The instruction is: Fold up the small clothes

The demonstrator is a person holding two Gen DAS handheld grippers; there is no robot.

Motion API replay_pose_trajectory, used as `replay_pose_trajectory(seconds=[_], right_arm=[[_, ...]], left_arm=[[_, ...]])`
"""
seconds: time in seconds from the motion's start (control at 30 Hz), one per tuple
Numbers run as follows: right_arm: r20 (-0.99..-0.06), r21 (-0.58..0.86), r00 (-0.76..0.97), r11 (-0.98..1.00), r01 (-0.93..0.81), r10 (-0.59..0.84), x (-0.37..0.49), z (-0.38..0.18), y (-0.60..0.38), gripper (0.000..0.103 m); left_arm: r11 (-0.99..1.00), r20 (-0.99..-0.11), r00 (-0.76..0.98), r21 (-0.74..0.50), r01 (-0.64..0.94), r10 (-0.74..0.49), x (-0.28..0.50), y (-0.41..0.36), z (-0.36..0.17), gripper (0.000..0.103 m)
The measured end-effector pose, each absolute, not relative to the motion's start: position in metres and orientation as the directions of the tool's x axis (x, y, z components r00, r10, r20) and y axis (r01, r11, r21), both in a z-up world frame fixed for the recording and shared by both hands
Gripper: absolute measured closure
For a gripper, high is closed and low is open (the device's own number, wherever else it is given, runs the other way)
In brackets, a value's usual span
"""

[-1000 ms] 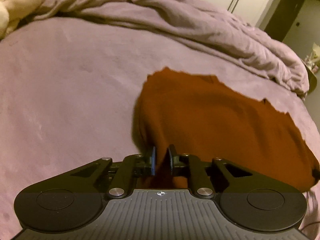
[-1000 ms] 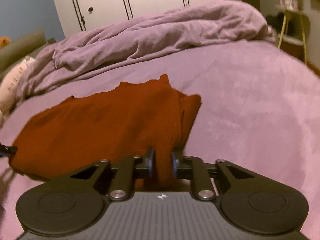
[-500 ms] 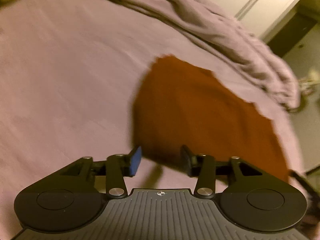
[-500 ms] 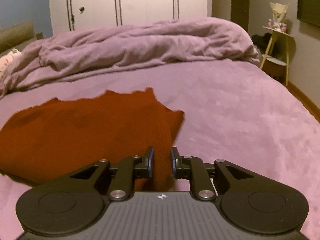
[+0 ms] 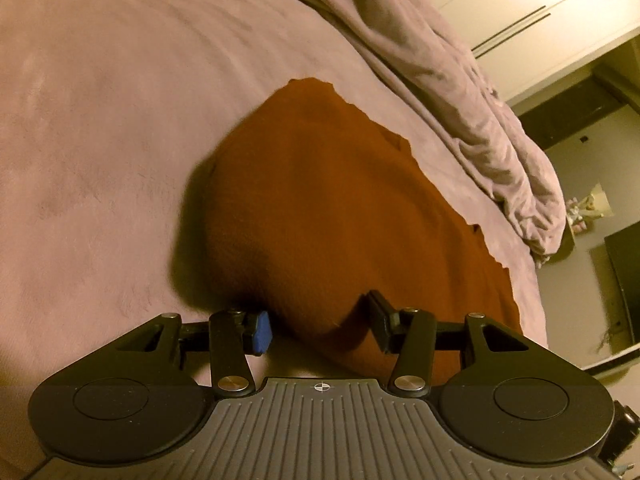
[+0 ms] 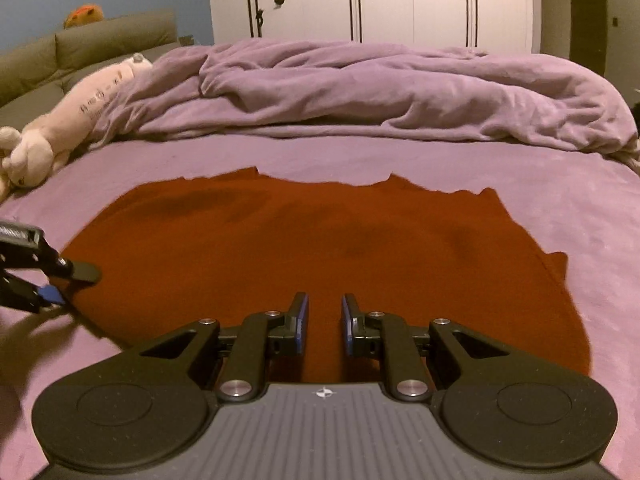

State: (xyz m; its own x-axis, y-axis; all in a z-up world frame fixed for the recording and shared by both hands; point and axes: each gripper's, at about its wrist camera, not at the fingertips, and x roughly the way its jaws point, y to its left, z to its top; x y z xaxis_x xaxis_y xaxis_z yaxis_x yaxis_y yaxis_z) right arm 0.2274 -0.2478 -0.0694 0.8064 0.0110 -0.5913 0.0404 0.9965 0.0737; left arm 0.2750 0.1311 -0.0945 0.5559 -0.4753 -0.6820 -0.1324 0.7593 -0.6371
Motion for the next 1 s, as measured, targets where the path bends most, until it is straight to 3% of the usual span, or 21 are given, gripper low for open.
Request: replay_pose_trajectory(seconds=[0.17, 0.33, 0.4, 0.5, 0.63, 0.7, 0.8, 1.0], right_arm=[[-0.587, 0.042, 0.801, 0.983, 0.178, -0.120, 0.229, -0.071, -0.284, 0.087], [-0.557, 0.093, 0.818, 0.967, 0.237, -0.146, 0.232, -0.058, -0.307, 0.087], [-0.545, 0.119, 0.833, 0.975, 0.189, -0.095, 0.245, -0.053, -0.294, 0.087], [-0.512, 0.155, 0.859, 0.984, 0.084, 0.007, 0.272, -0.049, -0.262, 0.087], [-0.513, 0.133, 0.857, 0.991, 0.029, 0.044, 0.317, -0.052, -0.223, 0.087], [-0.544, 0.148, 0.838, 0.987, 0.055, 0.034, 0.339, -0.064, -0.219, 0.086], [-0.542, 0.056, 0.840, 0.998, 0.042, -0.004, 0.356, -0.087, -0.221, 0.074], [-0.527, 0.182, 0.846, 0.983, 0.021, 0.079, 0.366, -0.093, -0.253, 0.072]], left_arm=[[0.841, -0.757, 0.552, -0.513, -0.171, -0.349, 0.270, 0.142, -0.072, 0.047], [0.954, -0.742, 0.656, -0.278, -0.117, -0.136, 0.267, 0.118, -0.031, 0.041], [0.961, -0.711, 0.684, -0.271, -0.052, -0.164, 0.276, 0.098, -0.025, 0.029], [0.955, -0.664, 0.716, -0.295, 0.012, -0.214, 0.303, 0.060, -0.027, 0.020], [0.969, -0.628, 0.755, -0.244, 0.039, -0.188, 0.341, 0.019, -0.042, 0.010], [0.980, -0.626, 0.767, -0.200, 0.015, -0.140, 0.360, 0.002, -0.056, 0.008], [0.992, -0.653, 0.750, -0.118, 0.034, -0.104, 0.380, -0.017, -0.081, 0.008], [0.995, -0.688, 0.722, -0.097, 0.007, -0.072, 0.407, -0.012, -0.106, 0.005]])
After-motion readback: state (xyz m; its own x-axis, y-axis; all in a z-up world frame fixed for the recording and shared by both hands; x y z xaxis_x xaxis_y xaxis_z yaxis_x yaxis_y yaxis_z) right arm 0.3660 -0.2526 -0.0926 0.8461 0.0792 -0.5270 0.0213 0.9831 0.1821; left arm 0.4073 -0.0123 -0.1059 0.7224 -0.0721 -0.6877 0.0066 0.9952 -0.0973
